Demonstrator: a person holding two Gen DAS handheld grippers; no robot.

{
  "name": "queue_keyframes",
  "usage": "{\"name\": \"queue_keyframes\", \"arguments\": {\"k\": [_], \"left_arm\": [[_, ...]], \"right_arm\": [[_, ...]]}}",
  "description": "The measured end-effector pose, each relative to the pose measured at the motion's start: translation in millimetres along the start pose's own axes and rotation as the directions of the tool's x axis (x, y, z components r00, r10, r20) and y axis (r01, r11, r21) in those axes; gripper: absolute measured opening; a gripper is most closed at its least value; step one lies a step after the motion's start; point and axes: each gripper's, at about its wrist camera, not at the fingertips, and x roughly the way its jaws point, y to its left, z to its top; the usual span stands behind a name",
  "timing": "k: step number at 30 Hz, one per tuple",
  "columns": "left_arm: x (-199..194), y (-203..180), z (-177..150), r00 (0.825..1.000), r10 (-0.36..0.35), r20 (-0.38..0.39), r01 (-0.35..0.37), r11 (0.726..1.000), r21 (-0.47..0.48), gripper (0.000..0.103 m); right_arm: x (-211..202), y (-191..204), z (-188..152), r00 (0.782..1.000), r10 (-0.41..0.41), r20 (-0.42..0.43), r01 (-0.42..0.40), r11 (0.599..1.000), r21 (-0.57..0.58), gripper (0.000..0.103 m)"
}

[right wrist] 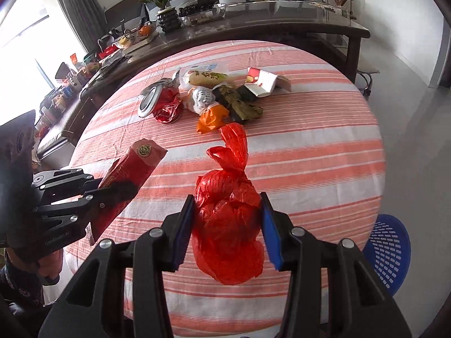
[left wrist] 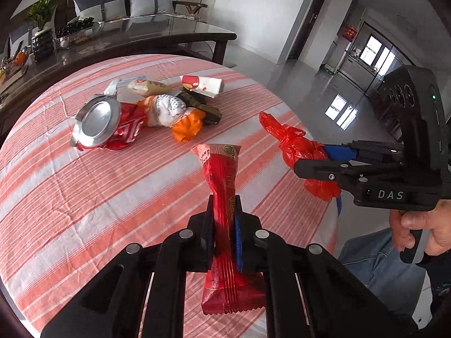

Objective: Collect trash

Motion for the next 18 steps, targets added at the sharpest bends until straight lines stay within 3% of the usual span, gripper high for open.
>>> {"name": "queue_keyframes", "arguments": {"k": [10,18], "left_arm": [[64.0,-132.7,45.4,0.986,-0.153,-0.059,0.16,0.977,0.143,0.009],[145.9,-227.0,62.3,0.964,-0.219,-0.149,0.245,0.951,0.188,0.009]], "right_arm": [[-66.8,-151.9,-36.5,0.983,-0.179,0.051,0.164,0.963,0.214,0.044],[-74.8,-262.3,-83.0,0.965,-0.261,0.009,0.239,0.897,0.371,0.044]]}}
